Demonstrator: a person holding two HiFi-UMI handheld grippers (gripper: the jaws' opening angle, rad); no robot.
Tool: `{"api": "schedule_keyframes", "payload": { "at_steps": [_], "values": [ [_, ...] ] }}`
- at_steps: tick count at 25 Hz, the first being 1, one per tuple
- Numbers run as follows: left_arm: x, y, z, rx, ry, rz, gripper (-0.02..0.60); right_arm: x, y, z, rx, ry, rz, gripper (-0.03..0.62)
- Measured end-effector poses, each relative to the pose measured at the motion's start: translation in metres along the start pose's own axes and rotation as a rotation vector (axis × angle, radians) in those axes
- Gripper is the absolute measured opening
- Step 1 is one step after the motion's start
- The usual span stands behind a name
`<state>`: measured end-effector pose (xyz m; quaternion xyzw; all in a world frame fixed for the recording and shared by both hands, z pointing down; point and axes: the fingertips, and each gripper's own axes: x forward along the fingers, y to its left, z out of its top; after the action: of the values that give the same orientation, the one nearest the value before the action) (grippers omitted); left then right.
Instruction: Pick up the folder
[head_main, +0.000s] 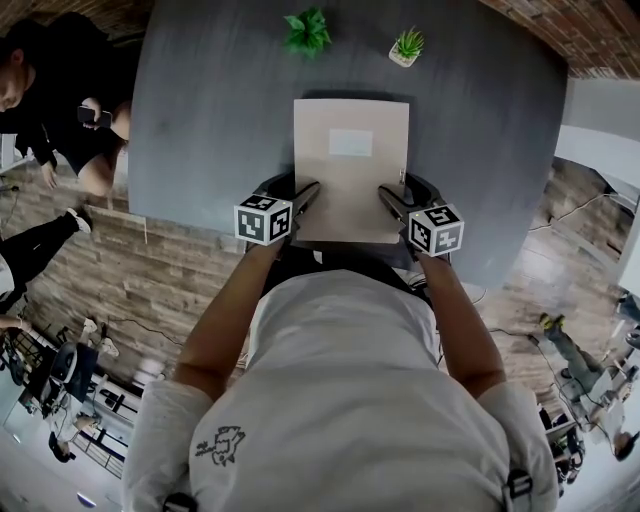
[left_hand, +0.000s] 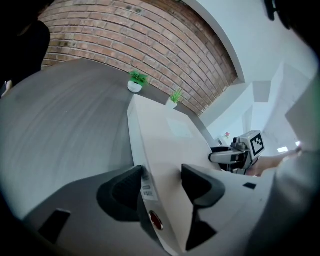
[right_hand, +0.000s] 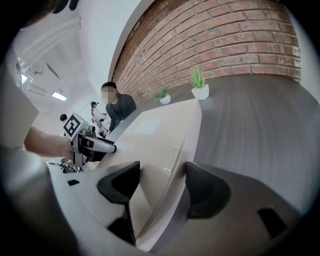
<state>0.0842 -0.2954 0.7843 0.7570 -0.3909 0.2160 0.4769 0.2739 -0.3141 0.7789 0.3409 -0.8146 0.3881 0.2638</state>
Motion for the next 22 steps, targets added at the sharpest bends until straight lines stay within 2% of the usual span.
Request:
{"api": "schedule_keyframes", "payload": {
  "at_steps": [7, 15, 22],
  "values": [
    [-0.004, -0.004, 0.006, 0.015, 0.006, 0.009, 0.252, -0.003, 0.003, 0.004, 0.026, -0.006, -0.024, 0.279],
    [-0.032, -0.014, 0.032, 0.115, -0.037, 0.01, 0.247, -0.018, 0.024, 0.025, 0.016, -0.077, -0.082, 0.27],
    [-0.073, -0.017, 0.055, 0.184, -0.087, -0.003, 0.245, -0.036, 0.061, 0.051, -0.007, -0.177, -0.131, 0.268]
  ]
}}
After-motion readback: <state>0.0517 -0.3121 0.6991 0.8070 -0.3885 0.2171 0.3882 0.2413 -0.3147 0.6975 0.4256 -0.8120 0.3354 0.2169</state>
